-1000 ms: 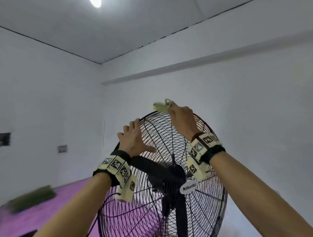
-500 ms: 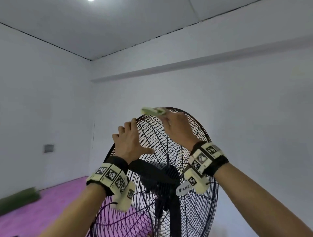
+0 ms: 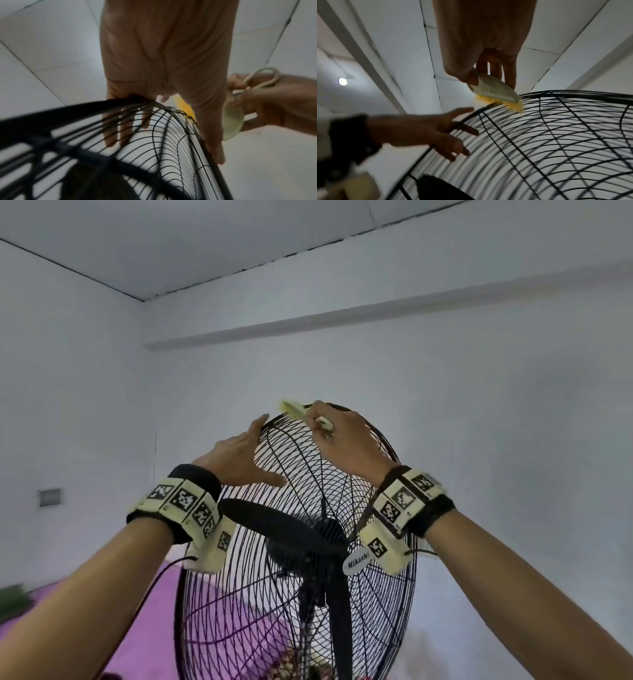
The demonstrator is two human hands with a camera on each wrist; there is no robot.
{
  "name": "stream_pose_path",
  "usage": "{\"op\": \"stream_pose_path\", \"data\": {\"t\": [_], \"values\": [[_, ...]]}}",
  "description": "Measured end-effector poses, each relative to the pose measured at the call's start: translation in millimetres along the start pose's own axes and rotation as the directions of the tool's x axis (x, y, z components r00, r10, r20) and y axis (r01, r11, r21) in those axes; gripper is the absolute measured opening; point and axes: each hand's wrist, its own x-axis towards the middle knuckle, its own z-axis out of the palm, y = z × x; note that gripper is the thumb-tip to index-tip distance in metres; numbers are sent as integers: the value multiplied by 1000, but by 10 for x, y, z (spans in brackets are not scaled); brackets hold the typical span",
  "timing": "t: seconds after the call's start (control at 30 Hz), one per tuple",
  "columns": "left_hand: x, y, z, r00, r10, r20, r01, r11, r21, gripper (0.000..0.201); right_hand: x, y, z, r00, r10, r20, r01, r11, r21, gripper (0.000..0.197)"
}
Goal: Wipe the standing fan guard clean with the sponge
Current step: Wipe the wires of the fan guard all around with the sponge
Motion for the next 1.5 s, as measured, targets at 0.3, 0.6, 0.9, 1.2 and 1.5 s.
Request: {"op": "stream_pose_path", "data": {"t": [0.3, 0.6, 0.9, 1.2, 1.5], "values": [[-99, -14, 69, 999, 42, -7, -42, 999, -4, 131, 46, 338, -59, 950, 300, -83, -310, 934, -176, 30], [-185, -15, 1, 1000, -22, 18, 22, 1000, -15, 132, -213, 216, 47, 976, 155, -156, -155, 988, 11, 5], [-200, 82, 116, 998, -8, -54, 6, 1000, -27, 128, -79, 290, -63, 974, 173, -150, -194, 972, -136, 34], [-192, 27, 164, 994, 73, -77, -69, 996, 48, 115, -187, 294, -179, 866, 367, -339, -391, 920, -5, 32], [-214, -20, 175, 993, 83, -85, -87, 996, -37, 110, -619, 34, 37, 895, 368, -253, -299, 914, 273, 37]]}}
